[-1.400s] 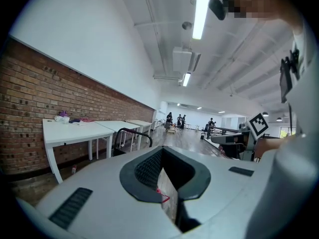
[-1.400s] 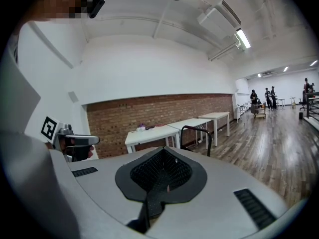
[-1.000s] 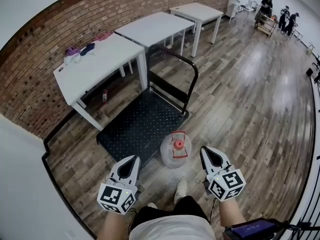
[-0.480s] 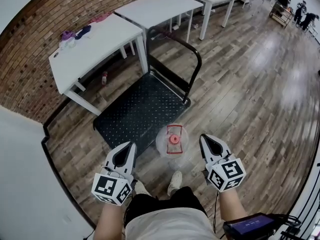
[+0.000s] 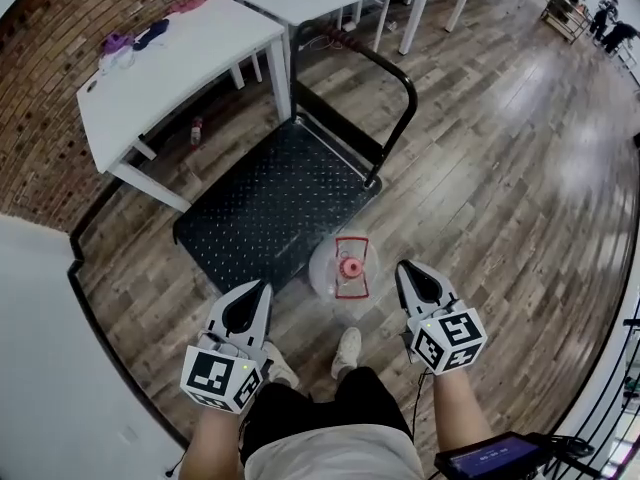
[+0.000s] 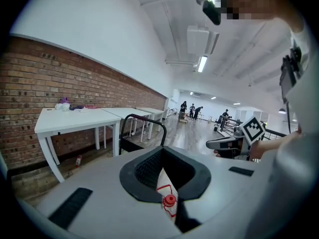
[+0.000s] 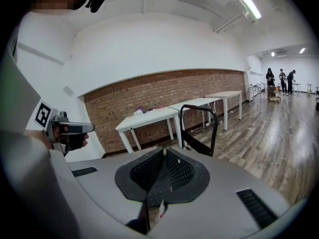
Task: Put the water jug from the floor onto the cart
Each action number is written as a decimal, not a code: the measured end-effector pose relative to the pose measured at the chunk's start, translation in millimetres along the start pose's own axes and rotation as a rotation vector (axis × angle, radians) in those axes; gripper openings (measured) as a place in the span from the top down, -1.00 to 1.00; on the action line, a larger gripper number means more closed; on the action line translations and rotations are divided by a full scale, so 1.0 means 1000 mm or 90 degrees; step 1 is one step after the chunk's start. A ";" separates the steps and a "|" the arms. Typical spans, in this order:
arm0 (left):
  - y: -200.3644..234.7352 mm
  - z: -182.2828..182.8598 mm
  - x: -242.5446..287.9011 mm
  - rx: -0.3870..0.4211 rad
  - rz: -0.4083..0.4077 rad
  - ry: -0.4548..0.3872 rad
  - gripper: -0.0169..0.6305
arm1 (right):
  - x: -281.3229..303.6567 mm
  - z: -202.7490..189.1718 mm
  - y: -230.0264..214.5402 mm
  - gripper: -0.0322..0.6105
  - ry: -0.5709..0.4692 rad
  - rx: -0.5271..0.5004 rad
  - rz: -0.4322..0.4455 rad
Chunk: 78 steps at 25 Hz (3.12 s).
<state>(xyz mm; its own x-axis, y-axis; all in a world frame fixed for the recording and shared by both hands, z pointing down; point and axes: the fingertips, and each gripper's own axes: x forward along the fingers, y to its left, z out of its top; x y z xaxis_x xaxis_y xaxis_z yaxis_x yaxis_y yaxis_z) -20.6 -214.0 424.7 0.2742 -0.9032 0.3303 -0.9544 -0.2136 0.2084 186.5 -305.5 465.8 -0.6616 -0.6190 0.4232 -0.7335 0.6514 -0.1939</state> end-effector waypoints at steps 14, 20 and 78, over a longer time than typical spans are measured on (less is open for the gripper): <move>0.044 -0.101 0.039 -0.029 0.024 0.052 0.95 | 0.091 -0.133 -0.022 0.62 0.117 0.008 0.004; 0.050 -0.148 0.062 -0.025 0.015 0.064 0.95 | 0.120 -0.184 -0.033 0.52 0.131 -0.001 -0.005; 0.130 -0.120 -0.005 -0.088 0.099 0.035 0.95 | 0.138 -0.167 -0.009 -0.08 0.215 -0.078 -0.121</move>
<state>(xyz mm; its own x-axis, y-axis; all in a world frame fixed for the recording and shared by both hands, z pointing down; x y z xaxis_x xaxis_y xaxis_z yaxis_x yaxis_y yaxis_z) -132.1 -192.7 560.8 0.1341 -0.8987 0.4175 -0.9617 -0.0164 0.2737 127.9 -323.0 673.5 -0.4130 -0.5671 0.7126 -0.7999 0.6000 0.0138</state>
